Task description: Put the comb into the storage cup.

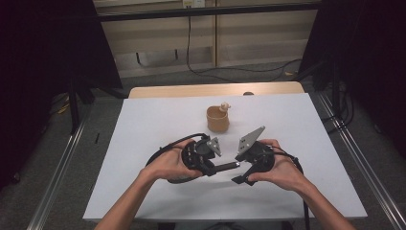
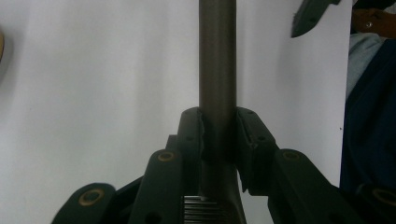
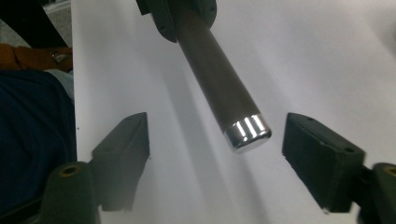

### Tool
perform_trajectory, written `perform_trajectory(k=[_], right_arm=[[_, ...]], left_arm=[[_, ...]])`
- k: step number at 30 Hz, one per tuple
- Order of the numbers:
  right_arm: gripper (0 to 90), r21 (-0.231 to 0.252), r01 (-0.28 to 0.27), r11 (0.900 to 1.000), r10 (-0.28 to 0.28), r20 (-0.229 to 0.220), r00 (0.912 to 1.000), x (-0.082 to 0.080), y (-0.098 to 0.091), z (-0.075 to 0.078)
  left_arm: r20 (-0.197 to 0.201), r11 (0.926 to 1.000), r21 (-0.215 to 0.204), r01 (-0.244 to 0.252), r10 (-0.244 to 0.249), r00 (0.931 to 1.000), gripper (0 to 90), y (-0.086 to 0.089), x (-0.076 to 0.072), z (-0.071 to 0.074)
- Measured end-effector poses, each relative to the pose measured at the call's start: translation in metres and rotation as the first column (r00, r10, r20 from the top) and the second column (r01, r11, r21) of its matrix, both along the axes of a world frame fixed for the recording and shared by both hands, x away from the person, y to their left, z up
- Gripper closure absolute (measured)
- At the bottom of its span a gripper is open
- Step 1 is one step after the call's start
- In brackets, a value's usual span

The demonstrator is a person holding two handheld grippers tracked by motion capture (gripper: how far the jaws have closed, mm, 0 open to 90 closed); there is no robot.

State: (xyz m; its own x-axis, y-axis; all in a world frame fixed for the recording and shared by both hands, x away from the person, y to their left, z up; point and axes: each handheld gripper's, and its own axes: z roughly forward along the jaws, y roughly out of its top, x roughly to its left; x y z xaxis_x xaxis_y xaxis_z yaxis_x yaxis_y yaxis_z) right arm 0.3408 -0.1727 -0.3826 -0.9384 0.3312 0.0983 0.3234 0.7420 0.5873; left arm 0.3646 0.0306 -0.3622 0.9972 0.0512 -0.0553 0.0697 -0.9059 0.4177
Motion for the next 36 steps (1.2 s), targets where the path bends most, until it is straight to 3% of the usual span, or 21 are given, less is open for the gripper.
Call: perform_trajectory(k=[19,24,36], right_arm=[[48.6,-0.069,-0.122,0.9902,0.123,0.018,0.9922,0.010,0.017,0.003],[56.9,-0.088,-0.134,0.9870,0.137,0.022,0.9903,0.010,0.019,0.001],[66.2,-0.092,-0.160,0.9829,0.164,0.041,0.9856,0.016,0.021,-0.002]], left_arm=[[0.004,0.9996,0.014,0.024,-0.024,0.9997,73.2,-0.003,0.000,-0.003],[0.002,0.9994,0.016,0.030,-0.030,0.9995,73.1,-0.004,-0.001,-0.005],[-0.008,0.9993,0.017,0.032,-0.032,0.9995,73.1,-0.002,0.003,-0.007]])
